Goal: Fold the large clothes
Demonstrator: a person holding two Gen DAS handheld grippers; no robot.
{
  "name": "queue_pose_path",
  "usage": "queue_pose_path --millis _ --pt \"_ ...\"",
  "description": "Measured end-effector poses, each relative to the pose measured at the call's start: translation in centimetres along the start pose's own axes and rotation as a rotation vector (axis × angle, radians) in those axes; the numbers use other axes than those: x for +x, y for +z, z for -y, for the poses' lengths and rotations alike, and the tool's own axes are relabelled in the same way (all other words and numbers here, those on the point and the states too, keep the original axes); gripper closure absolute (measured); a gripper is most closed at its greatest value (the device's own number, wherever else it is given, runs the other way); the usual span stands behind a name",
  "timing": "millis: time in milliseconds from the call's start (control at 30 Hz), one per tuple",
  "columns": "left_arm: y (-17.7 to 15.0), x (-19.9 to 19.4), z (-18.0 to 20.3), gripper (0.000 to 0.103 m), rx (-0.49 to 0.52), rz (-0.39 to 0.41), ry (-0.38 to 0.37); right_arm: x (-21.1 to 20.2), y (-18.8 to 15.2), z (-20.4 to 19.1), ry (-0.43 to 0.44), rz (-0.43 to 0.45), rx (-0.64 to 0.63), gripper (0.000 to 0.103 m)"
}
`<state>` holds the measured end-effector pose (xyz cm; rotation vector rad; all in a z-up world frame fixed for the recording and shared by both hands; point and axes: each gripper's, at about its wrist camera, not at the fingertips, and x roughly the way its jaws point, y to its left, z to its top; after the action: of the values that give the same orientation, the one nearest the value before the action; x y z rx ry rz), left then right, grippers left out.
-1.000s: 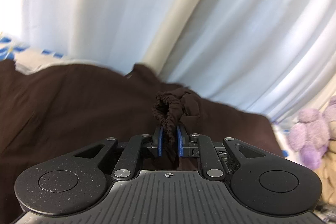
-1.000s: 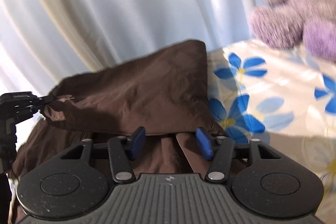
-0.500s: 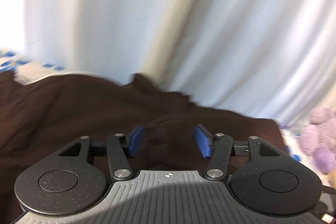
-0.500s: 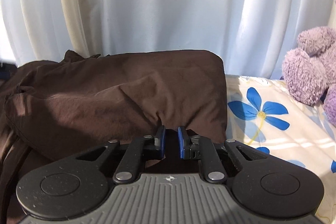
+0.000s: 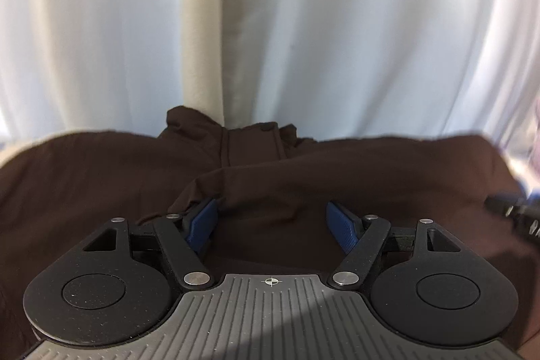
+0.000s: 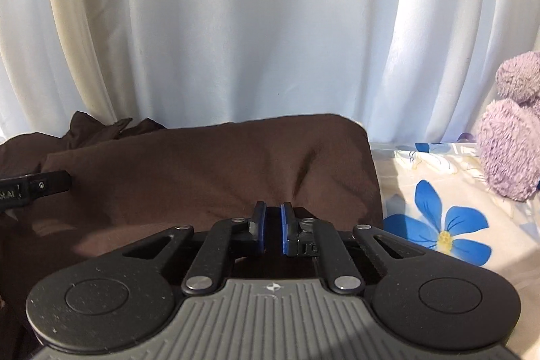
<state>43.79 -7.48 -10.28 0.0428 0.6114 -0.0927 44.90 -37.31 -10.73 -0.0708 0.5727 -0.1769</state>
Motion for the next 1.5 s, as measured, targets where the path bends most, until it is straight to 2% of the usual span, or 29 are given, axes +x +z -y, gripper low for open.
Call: queue_pose_path --millis 33,100,233,300,400,500,600,633,700,833,967,1033,1100,1233,1333,1400,1500 --pt "-0.3 0.1 0.4 0.022 0.037 0.009 0.011 0.0 -0.6 0.0 0.0 0.024 -0.011 0.096" --pt "-0.4 0.2 0.5 0.021 0.05 0.012 0.012 -0.2 -1.0 0.2 0.008 0.038 -0.002 0.096" --pt "-0.1 -1.2 -0.1 0.021 0.045 -0.004 -0.013 -1.6 0.0 0.3 0.021 0.0 0.036 0.096" --pt "-0.1 -1.7 -0.2 0.021 0.049 -0.004 -0.019 -3.0 -0.2 0.3 0.078 0.012 0.069 0.095" --pt "-0.2 -2.3 -0.9 0.02 0.025 0.0 -0.041 -3.7 -1.3 -0.6 0.129 0.01 0.046 0.095" --pt "-0.3 -2.5 -1.3 0.021 0.037 -0.016 -0.064 -2.6 -2.9 -1.5 0.108 -0.003 -0.025 0.095" --pt "0.2 -4.2 -1.3 0.021 0.054 -0.034 -0.059 -2.6 -2.5 -1.9 0.092 -0.018 -0.042 0.095" --pt "0.3 -4.9 -1.4 0.015 0.053 -0.027 -0.051 -3.0 -2.2 -2.2 0.085 -0.028 -0.034 0.094" --pt "0.1 -5.9 -1.9 0.007 0.029 -0.024 -0.003 -4.5 -1.8 -3.2 0.146 -0.014 -0.045 0.091" --pt "-0.6 -5.7 -3.5 0.007 -0.056 -0.097 -0.026 -5.6 -2.1 -7.4 0.251 0.008 -0.127 0.091" --pt "-0.8 -6.7 -4.6 0.007 -0.064 -0.161 -0.019 -3.4 -2.8 -10.2 0.251 -0.062 -0.153 0.09" --pt "-0.4 -8.3 -6.2 0.007 -0.127 -0.166 -0.027 -2.8 -3.4 -10.8 0.227 -0.045 -0.184 0.091" --pt "0.0 -10.2 -8.7 0.007 -0.225 -0.171 -0.04 -2.6 -3.0 -10.9 0.219 -0.066 -0.183 0.091" --pt "-0.4 -15.1 -16.5 0.001 -0.472 -0.167 -0.039 -4.1 -2.2 -10.5 0.234 -0.094 -0.109 0.089" --pt "-2.0 -18.6 -23.9 0.001 -0.667 -0.144 0.042 -7.0 -3.1 -9.2 0.315 -0.067 -0.018 0.072" --pt "-3.5 -20.5 -28.9 0.0 -0.798 -0.107 0.115 -8.7 -4.0 -8.3 0.35 -0.061 0.029 0.071" --pt "-6.6 -23.2 -36.1 0.0 -1.041 -0.051 0.278 -9.8 -5.0 -7.5 0.4 -0.1 0.112 0.069"
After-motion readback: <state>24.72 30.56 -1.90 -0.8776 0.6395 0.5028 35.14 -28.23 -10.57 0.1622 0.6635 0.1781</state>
